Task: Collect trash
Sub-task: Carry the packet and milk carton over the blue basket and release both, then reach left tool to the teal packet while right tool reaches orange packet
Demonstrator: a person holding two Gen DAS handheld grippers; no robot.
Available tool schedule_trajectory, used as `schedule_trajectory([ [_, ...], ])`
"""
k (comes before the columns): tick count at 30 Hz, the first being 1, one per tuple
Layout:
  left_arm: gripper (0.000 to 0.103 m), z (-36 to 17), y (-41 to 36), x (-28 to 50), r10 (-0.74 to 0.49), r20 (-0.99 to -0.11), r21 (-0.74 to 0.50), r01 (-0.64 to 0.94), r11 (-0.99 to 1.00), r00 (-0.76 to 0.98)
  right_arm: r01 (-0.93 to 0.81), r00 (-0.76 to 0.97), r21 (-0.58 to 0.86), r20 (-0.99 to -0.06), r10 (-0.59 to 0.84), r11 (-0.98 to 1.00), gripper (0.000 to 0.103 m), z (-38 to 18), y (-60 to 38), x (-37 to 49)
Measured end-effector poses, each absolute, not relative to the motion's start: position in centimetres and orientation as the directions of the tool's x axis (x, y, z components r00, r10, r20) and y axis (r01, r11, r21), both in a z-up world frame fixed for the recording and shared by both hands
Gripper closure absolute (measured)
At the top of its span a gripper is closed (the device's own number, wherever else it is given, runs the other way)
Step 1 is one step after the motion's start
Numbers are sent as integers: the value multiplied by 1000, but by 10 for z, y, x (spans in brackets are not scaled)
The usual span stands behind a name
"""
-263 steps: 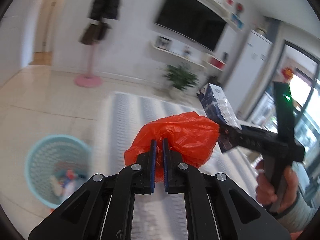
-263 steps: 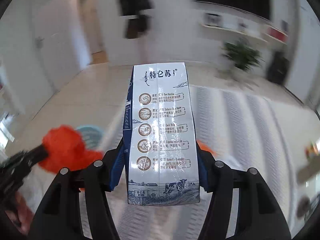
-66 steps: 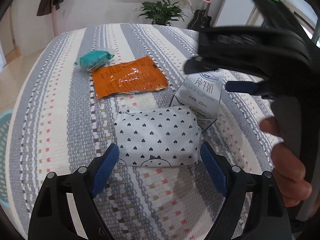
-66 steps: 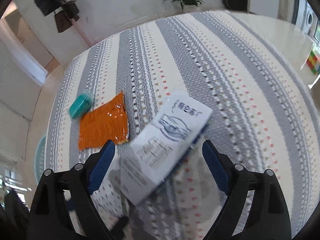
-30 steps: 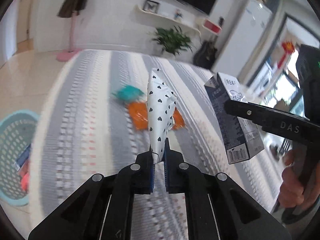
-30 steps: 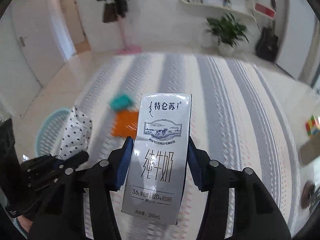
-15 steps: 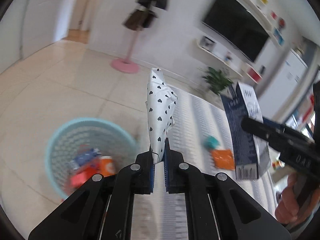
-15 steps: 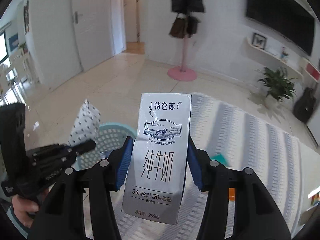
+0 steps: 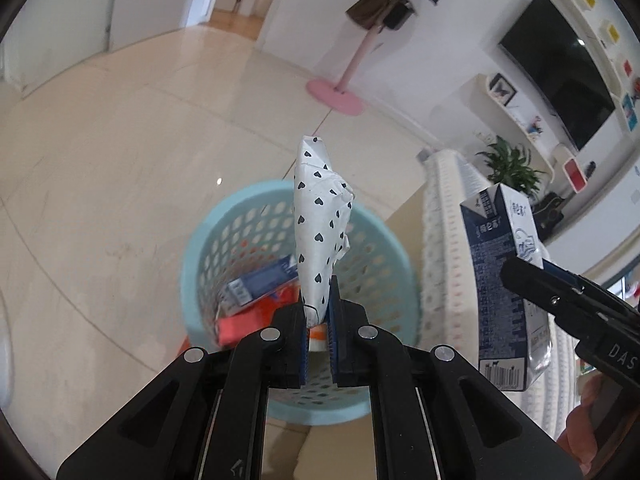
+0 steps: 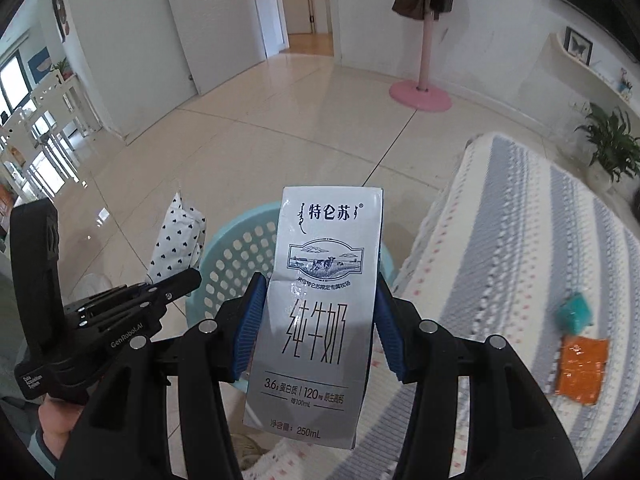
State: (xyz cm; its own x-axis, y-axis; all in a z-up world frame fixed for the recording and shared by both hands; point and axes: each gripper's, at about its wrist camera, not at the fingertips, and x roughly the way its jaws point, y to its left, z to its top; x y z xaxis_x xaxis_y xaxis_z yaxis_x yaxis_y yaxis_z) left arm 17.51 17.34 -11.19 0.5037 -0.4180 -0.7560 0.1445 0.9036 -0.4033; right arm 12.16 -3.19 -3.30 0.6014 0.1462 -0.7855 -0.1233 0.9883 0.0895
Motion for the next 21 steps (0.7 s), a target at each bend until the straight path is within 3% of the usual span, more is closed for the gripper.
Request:
schedule_trajectory([
  [5,93,-130,179,180,-416,-773,-411,121,903,479,-102,557,117,-816,154,988,53,-55,-30,133],
  [6,87,-131,181,181,-415,-773,-410,122,904,480,-98,551,118,-820,152,988,53,-57,-29,135],
  [7,75,-131,181,180,-418,-769,-412,125,902,483,-89,544,116,-826,146,989,53,-60,-29,138],
  [9,65,-130,181,179,-424,-761,-417,131,900,490,-77,538,118,-831,141,990,52,-62,-28,140],
  [16,48,-119,181,171,-444,-739,-421,167,891,506,-84,539,112,-830,140,990,37,-58,-23,141],
  [21,48,-103,173,162,-460,-722,-419,202,885,517,-103,562,103,-814,143,989,37,-49,-25,129],
])
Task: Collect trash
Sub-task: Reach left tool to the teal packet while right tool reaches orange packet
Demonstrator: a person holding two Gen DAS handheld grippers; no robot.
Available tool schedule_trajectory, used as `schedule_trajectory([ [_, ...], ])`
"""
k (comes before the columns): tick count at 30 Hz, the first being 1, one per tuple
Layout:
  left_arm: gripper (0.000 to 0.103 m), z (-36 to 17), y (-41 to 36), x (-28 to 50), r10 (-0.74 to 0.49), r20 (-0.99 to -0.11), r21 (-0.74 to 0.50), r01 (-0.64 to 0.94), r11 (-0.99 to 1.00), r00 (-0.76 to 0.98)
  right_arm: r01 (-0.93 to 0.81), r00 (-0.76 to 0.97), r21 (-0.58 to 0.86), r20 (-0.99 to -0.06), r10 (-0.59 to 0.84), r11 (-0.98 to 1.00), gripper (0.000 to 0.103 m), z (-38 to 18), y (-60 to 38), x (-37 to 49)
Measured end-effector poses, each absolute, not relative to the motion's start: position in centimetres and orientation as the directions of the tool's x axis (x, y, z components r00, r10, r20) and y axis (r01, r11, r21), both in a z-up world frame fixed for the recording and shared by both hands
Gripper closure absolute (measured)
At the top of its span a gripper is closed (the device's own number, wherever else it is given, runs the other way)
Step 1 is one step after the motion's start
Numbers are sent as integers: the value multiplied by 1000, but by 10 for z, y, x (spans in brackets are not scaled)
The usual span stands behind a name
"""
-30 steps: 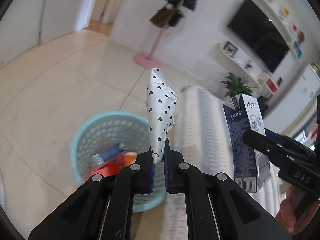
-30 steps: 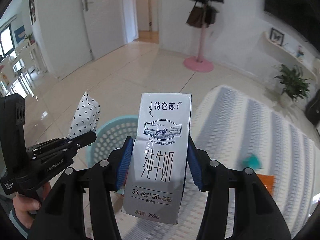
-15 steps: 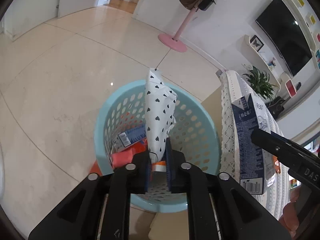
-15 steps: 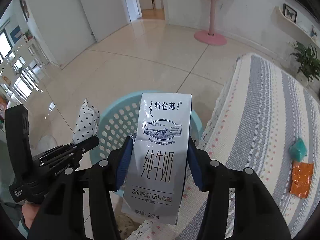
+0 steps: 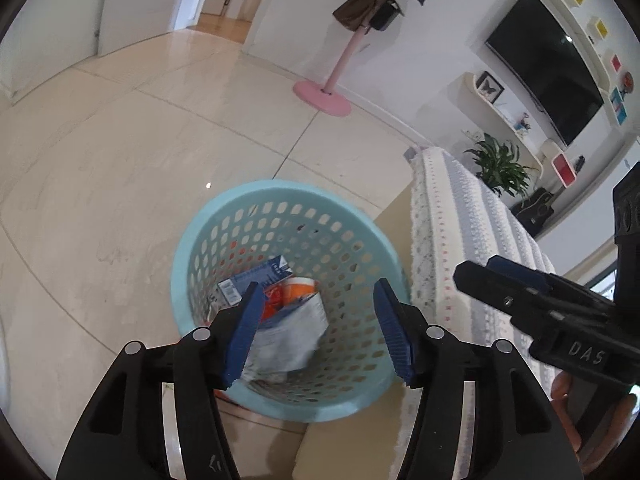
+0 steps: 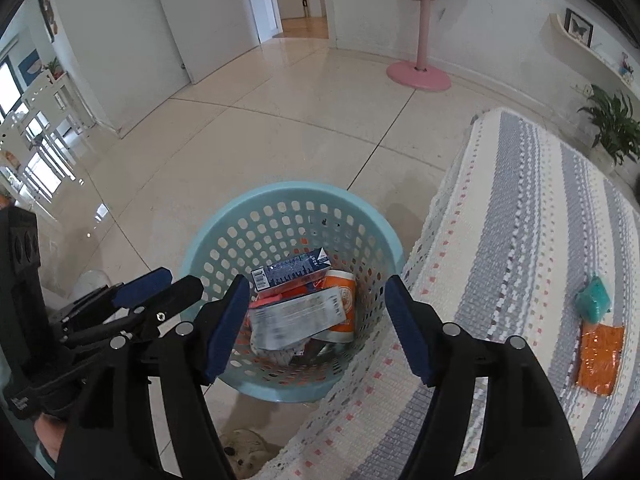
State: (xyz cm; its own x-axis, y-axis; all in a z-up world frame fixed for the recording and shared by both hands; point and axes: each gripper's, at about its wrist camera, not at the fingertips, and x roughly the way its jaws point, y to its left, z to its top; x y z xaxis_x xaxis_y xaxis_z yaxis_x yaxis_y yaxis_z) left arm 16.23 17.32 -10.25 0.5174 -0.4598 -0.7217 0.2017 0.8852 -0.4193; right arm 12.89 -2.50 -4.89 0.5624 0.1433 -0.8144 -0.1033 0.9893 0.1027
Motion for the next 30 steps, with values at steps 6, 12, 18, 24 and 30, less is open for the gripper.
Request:
schedule_trajectory([
  [6,49,-67,154,149,-512,-662,-448,259,856,547,-108,630,96,-763,143,989,37,-17,-48,102],
  [12,49,-21,104,129,-589,-594,-446,385,808,547,-35,725,59,-686,66,998,37,24,-115,56],
  [18,49,-2,30,115,-673,-562,-442,513,736,482,130,733,28,-676,-77,991,37,28,-213,19],
  [24,42,-16,-67,119,-693,-610,-391,614,685,385,269,698,-11,-686,-203,963,37,0,-290,-5],
  [30,42,-73,-165,142,-631,-726,-312,687,657,274,324,647,10,-732,-214,946,48,-48,-332,-11],
])
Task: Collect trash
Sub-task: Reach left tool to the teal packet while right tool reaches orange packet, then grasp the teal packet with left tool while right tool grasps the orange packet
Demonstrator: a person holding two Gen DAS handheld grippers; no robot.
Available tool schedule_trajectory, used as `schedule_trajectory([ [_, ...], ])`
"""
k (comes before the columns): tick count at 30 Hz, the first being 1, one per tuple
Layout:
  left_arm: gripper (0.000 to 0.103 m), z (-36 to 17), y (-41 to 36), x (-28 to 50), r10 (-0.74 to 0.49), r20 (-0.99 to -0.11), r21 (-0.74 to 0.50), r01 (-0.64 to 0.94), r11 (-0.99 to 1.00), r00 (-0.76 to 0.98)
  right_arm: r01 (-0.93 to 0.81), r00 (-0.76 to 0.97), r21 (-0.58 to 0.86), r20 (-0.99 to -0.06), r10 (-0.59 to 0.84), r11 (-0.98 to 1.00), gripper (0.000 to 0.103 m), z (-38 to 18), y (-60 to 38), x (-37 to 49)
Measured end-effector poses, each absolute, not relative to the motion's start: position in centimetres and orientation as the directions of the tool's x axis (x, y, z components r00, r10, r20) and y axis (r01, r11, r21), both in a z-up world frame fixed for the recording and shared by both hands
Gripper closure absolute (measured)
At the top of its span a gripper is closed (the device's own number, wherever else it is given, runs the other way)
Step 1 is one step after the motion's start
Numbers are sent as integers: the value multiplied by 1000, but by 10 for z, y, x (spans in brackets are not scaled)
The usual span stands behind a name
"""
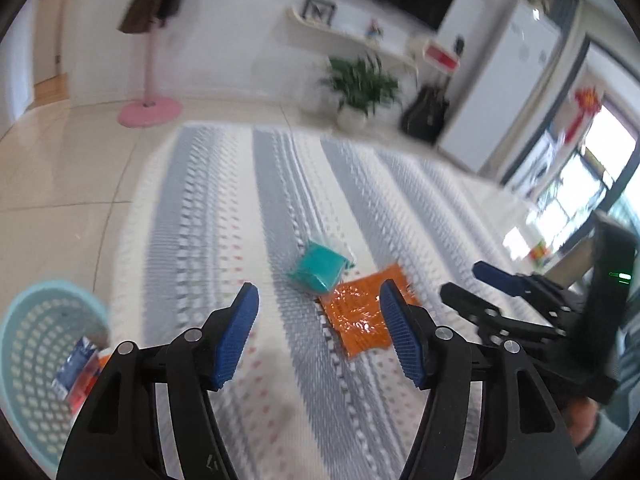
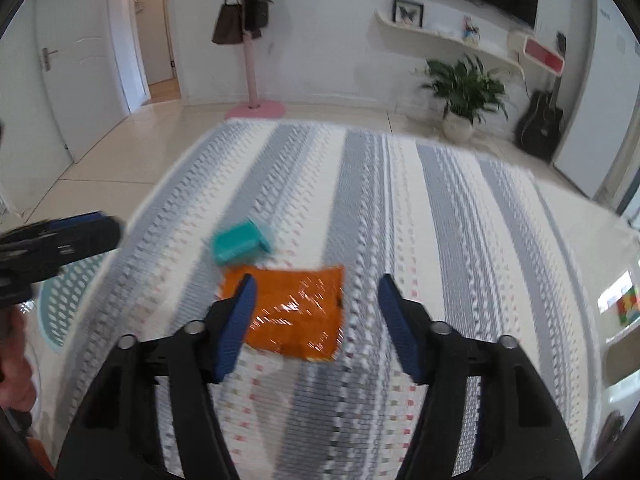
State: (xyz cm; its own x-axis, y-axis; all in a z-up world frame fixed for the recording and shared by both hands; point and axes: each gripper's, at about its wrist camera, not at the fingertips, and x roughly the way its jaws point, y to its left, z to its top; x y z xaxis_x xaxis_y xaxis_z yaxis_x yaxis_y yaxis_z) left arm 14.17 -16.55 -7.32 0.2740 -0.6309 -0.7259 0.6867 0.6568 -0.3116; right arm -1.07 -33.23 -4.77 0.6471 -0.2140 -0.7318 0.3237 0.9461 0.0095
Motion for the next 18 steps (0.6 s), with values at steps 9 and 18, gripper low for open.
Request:
schedule_trajectory([
  [9,44,-131,-233,170,-526,-819,-221,722,656,228,300,621,105,-776,-110,948,40,-89,-351,-1],
  [18,66,-122,-218,171,-538,-800,-238,683,691,265,287,549,117,-833,-63,951,25,-116,-342,29],
])
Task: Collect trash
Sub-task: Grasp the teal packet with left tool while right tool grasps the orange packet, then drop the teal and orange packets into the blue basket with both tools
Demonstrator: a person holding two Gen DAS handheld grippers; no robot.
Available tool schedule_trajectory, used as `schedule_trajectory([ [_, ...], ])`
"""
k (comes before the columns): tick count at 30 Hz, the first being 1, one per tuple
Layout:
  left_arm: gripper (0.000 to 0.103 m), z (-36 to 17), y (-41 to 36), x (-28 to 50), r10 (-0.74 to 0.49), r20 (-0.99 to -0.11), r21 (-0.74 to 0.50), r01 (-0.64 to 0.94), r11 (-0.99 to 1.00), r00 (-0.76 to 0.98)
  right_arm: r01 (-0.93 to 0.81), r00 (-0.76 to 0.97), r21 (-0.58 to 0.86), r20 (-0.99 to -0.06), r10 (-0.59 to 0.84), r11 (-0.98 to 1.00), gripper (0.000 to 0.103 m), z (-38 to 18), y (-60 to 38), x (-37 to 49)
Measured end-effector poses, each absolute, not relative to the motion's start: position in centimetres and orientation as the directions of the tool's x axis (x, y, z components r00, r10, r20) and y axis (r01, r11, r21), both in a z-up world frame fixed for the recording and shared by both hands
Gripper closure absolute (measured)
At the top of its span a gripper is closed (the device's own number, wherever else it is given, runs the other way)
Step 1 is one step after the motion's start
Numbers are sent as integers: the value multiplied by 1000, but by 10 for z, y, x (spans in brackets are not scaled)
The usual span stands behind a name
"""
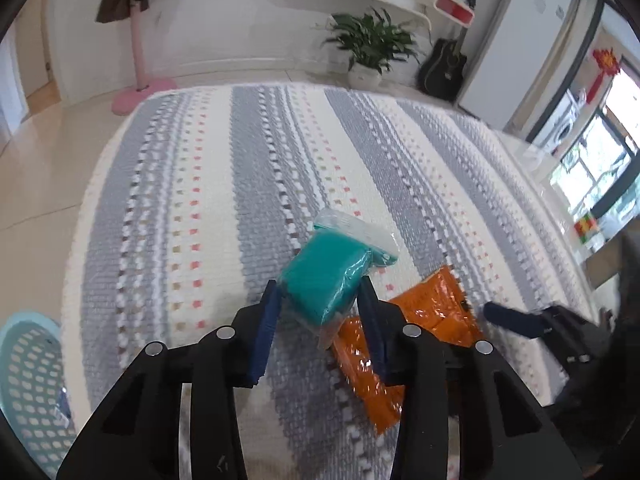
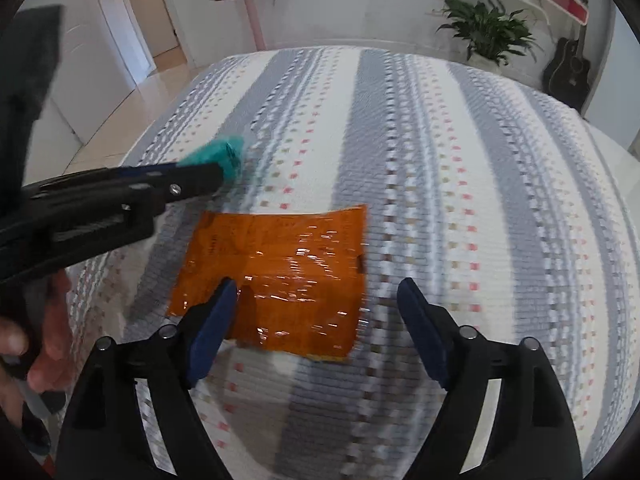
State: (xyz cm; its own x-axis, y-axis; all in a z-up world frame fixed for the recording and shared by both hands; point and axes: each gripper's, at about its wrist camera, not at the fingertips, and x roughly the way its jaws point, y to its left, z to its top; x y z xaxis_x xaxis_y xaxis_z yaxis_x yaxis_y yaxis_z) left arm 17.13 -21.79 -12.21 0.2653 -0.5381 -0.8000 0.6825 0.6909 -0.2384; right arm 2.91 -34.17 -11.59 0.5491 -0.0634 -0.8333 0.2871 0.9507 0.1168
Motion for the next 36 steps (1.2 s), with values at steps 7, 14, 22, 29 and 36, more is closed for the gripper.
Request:
schedule_trajectory([
  [7,66,-88,-165,152,-588,-742,-282,646,709,322,298,510,14,-847,-147,955,23,-124,-317,51],
  [14,66,-76,-115,149,-580,-722,-309,575,758,378,265,540,-10,-827,-158,964,70,-118,-304,55],
  [22,66,-57,-53,145,-550,-705,-298,517,803,448,223,604,3,-786,-136,975,98,-87,-277,58],
  [29,65,2,34,141,-523,-601,-326,412,851,604,78,717,20,-696,-43,997,98,-11,-209,64],
  [36,65,5,91,153,-404,-674,-302,267,915,619,-95,706,28,-703,87,995,98,11,-121,86],
])
